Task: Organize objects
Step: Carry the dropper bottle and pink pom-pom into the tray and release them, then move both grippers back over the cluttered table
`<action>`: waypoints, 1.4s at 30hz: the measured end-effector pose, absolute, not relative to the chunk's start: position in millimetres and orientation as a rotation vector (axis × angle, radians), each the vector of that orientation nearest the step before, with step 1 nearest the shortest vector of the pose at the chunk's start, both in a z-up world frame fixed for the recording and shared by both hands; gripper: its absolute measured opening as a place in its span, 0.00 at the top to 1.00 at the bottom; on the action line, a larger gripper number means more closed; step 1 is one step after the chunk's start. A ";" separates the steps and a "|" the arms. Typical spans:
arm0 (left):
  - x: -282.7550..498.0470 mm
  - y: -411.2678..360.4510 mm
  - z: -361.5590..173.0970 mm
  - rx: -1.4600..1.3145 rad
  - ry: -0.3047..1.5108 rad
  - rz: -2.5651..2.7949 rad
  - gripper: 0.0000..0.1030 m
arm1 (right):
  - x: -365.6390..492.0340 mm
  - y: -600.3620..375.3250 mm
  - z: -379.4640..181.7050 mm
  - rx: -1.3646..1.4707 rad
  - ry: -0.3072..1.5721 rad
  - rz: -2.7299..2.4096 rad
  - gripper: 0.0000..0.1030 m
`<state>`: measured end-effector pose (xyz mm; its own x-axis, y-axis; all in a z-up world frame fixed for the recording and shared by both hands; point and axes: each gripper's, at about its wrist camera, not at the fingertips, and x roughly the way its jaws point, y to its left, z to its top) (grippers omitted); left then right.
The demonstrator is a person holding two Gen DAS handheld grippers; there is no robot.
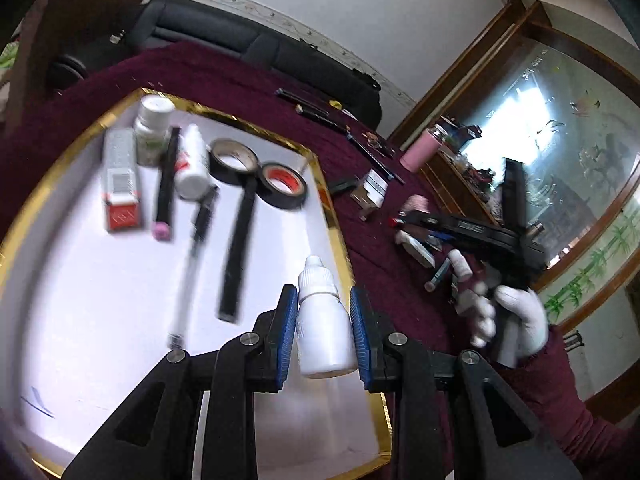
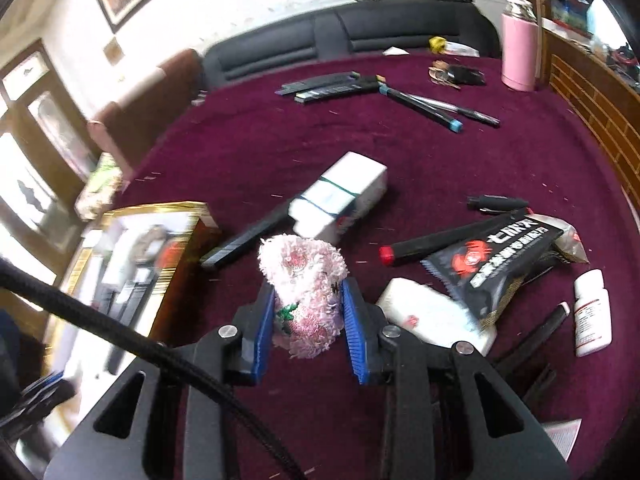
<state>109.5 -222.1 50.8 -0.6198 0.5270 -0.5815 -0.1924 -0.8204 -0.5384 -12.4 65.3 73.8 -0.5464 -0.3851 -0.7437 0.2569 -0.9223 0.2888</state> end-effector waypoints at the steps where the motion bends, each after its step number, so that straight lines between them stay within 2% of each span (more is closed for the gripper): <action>1: 107.0 -228.5 54.2 -1.078 -0.595 2.457 0.78 | -7.4 59.8 80.2 1.221 -0.215 -2.443 0.71; 10: 75.7 -269.6 58.5 -1.181 -0.476 2.619 0.78 | 11.5 -26.8 95.5 1.180 -0.246 -2.192 0.71; 19: 36.6 -274.6 35.8 -1.331 -0.406 2.602 0.78 | 12.9 -111.0 64.2 1.275 -0.017 -2.184 0.71; 25: 32.8 -283.3 30.4 -1.362 -0.465 2.570 0.77 | 6.3 -130.9 42.1 1.338 0.130 -2.264 0.69; 30: 35.0 -285.4 33.6 -1.345 -0.497 2.568 0.59 | -2.3 -124.1 38.6 1.373 0.107 -2.306 0.66; 33: 37.6 -286.9 38.1 -1.315 -0.526 2.574 0.52 | -4.7 -119.6 42.0 1.373 0.084 -2.306 0.65; 36: 40.6 -291.2 43.4 -1.280 -0.573 2.578 0.46 | -2.1 -114.2 48.2 1.349 0.042 -2.296 0.64; 42: 56.0 -292.5 64.0 -1.187 -0.638 2.572 0.44 | 4.2 -79.0 68.1 1.259 -0.127 -2.287 0.64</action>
<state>56.0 -292.5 64.0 -0.6426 0.3856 -0.6621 -0.0313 -0.8766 -0.4802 4.2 -79.0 68.1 -0.4318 -0.4844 -0.7609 0.3968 -0.8596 0.3220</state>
